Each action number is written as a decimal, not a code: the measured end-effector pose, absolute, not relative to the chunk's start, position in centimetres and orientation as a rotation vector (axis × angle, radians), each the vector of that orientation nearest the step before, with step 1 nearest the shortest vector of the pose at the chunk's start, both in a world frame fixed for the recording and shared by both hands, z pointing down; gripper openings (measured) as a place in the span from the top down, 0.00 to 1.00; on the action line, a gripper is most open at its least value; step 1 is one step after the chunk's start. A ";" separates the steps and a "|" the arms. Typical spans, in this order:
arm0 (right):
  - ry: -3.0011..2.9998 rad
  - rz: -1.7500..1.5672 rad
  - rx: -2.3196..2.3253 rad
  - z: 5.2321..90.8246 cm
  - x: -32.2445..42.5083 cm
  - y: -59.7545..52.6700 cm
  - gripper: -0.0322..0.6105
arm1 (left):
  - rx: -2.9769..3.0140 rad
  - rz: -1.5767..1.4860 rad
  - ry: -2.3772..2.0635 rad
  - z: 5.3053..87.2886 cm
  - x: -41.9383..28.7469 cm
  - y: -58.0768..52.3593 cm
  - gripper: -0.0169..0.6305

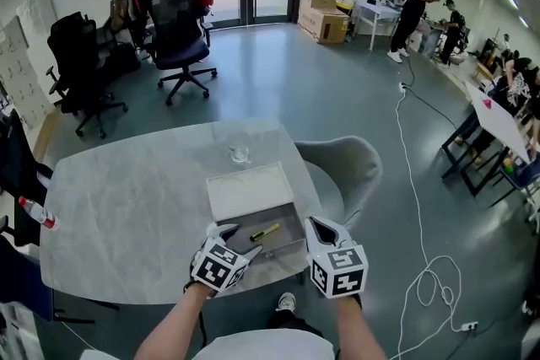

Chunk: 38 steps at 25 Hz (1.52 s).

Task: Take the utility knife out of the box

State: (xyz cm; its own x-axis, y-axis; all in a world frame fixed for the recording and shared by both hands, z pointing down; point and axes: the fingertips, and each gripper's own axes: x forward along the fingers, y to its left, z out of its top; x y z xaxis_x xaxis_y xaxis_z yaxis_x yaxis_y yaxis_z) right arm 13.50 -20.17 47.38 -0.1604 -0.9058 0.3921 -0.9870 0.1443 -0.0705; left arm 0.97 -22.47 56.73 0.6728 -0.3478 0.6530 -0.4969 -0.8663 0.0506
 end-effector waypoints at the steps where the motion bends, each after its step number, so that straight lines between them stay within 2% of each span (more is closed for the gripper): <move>1: -2.173 0.460 1.836 47.5 13.8 -20.6 0.94 | 2.656 1.001 -0.676 57.2 1.2 -22.7 0.54; 17: -2.259 0.496 1.694 49.0 17.2 -26.3 0.94 | 2.557 1.321 -0.602 62.4 4.5 -24.9 0.54; 38: -2.324 0.509 1.535 50.9 18.8 -29.9 0.94 | 2.436 1.534 -0.501 66.7 5.7 -26.5 0.54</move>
